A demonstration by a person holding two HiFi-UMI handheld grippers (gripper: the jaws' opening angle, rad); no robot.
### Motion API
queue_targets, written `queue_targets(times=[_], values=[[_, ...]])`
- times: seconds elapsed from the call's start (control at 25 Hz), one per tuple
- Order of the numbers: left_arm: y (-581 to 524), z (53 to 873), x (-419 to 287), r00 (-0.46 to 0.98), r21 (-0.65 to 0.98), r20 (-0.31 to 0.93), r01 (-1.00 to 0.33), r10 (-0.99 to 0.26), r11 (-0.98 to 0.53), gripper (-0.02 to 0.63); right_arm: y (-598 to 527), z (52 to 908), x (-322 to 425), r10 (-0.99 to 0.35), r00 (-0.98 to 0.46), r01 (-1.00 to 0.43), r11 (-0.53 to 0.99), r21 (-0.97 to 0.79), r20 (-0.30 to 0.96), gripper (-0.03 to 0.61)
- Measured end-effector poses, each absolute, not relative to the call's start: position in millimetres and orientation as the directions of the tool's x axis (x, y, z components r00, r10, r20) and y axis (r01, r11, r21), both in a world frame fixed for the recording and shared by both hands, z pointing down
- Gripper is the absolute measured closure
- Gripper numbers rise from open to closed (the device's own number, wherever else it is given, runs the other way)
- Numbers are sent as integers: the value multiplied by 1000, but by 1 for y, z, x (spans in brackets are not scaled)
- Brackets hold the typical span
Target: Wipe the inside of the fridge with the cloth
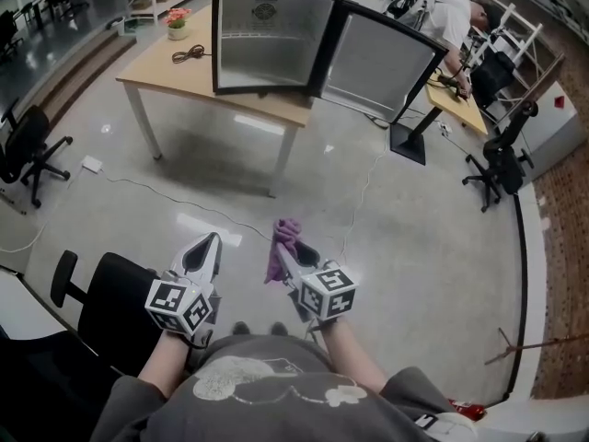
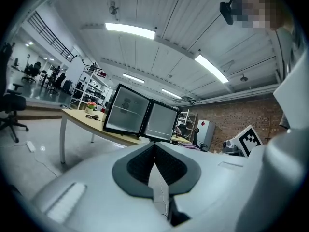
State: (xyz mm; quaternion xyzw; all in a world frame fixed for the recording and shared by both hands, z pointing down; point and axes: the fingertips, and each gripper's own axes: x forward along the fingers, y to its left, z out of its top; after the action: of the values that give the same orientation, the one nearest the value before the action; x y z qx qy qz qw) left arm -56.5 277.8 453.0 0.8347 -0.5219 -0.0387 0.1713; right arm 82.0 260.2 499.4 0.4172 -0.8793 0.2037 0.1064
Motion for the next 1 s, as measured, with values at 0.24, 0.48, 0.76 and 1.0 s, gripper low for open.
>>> queue_targets(times=[0.24, 0.48, 0.76, 1.0], values=[[282, 470, -70, 461, 363, 137, -847, -877, -389, 595, 257, 505, 63, -696, -624, -782, 550, -294, 356, 494], [276, 475, -86, 422, 384, 150, -858, -894, -341, 595, 250, 519, 56, -680, -632, -774, 529, -349, 371, 492], [237, 479, -96, 358, 366, 157, -887, -920, -282, 595, 191, 537, 43, -631, -680, -733, 559, -388, 374, 492], [160, 475, -88, 324, 355, 165, -901, -931, -251, 595, 106, 522, 43, -605, -725, -688, 613, -389, 328, 492]])
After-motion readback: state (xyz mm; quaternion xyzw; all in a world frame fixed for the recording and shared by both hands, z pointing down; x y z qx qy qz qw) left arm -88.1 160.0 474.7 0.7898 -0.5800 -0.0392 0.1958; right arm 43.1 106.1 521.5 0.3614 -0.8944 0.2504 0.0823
